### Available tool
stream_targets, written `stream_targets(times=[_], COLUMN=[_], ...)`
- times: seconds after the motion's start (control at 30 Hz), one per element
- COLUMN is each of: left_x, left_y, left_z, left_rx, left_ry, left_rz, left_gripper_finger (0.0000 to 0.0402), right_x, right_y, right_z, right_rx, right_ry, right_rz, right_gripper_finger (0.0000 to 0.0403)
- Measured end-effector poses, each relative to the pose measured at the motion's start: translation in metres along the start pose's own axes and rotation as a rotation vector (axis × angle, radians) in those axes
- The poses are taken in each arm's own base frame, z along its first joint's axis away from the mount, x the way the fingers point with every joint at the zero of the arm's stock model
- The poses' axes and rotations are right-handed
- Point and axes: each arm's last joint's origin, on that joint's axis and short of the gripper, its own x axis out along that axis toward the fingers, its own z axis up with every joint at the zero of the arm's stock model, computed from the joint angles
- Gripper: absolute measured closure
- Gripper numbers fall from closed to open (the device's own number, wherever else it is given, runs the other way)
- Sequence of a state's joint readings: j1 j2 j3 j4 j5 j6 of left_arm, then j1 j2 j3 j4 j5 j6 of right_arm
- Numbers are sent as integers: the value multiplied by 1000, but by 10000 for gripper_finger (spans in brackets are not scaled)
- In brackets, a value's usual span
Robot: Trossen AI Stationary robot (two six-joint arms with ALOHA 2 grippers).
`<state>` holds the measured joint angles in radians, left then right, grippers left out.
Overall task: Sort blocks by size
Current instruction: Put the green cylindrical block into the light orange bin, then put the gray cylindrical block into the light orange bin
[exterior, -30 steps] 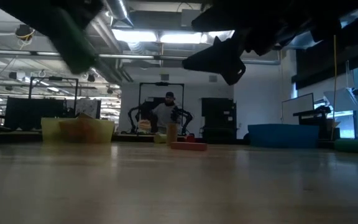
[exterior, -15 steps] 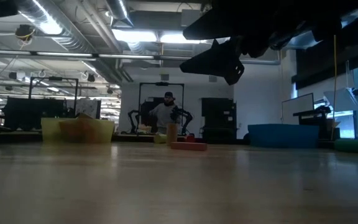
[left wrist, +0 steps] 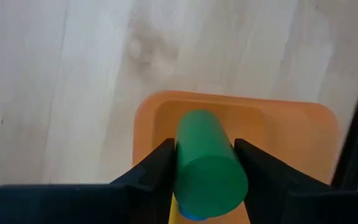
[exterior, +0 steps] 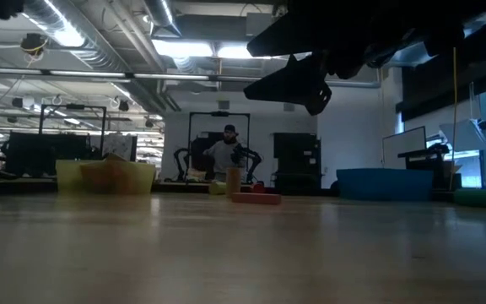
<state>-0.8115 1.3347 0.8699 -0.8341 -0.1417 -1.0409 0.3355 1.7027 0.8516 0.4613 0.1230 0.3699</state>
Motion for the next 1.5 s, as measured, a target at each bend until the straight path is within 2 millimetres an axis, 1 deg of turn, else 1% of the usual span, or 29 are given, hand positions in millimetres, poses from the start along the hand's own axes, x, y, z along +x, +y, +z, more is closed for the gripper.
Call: stream_targets(times=[0.17,0.37,0.57,0.77,0.9,1.07,1.2,1.3,1.5], left_x=[7,19,21,20,9,-18,-40,-53,-59], left_y=[3,5,11,16,16,21,33,44,62], left_z=[-1,-4,-3,7,18,32,47,59,86], left_rx=[-12,-9,-32,-32,-12,18,41,66,69], left_ry=[12,-4,14,120,124,83,-63,-212,-463], left_rz=[25,-3,19,-41,-93,-103,-77,-16,177], left_gripper_finger=[270,265,231,198,193,192,192,192,192], right_x=[0,0,0,0,0,0,0,0,0], right_y=[-1,-1,-1,-1,-1,-1,-2,-3,-6], right_z=[0,0,-1,-1,-2,-2,-2,-3,-8], right_rx=[0,0,-1,-1,-2,-3,-10,-13,-17], right_ry=[0,1,9,10,18,23,22,27,60], right_rz=[-2,-2,-6,-7,-9,-11,-15,-41,-119], right_gripper_finger=[113,113,113,113,113,114,114,114,114])
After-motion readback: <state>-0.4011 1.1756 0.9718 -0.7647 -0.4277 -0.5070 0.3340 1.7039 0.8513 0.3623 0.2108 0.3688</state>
